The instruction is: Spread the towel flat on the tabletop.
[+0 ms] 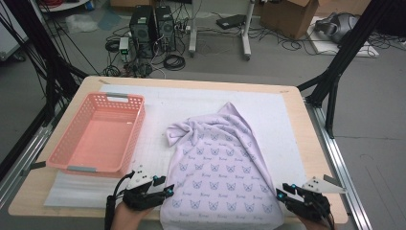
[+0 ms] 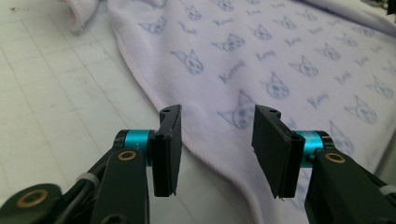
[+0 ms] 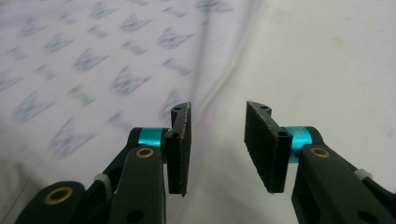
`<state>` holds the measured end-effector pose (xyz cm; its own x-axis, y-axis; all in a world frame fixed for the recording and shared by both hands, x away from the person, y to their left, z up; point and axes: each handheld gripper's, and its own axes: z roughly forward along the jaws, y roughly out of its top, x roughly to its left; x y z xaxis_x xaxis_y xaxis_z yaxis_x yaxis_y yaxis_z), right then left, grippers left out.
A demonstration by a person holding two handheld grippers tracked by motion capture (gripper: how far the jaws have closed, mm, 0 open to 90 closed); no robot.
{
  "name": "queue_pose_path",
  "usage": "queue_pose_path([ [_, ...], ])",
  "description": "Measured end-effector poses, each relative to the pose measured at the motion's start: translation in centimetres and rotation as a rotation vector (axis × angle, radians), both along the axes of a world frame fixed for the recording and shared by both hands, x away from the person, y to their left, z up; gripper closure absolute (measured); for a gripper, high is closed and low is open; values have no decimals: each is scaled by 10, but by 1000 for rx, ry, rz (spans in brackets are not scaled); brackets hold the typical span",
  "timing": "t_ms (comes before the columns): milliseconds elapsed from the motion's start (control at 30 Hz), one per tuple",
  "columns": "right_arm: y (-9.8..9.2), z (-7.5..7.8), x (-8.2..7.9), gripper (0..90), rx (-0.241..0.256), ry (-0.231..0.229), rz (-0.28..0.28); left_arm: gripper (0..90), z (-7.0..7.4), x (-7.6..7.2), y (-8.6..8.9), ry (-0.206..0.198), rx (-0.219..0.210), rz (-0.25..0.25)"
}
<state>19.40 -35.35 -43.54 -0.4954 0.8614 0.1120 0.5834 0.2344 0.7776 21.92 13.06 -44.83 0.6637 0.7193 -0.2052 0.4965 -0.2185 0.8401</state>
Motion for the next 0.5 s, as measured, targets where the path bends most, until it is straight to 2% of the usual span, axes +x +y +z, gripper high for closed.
queue_pose_path([
  [133,9,-6,25,623,-4,13,-24,516,0,5,-5,-17,-14,4],
  [233,20,-9,43,642,-43,12,-28,501,0,6,-7,-16,-10,3],
  [333,28,-13,58,679,-56,21,-44,496,0,7,-6,-22,2,3],
  [433,33,-13,66,788,-69,18,-39,491,3,12,-3,-23,-4,15],
  [500,32,-12,69,874,-71,27,-15,481,3,17,0,-19,-8,22],
])
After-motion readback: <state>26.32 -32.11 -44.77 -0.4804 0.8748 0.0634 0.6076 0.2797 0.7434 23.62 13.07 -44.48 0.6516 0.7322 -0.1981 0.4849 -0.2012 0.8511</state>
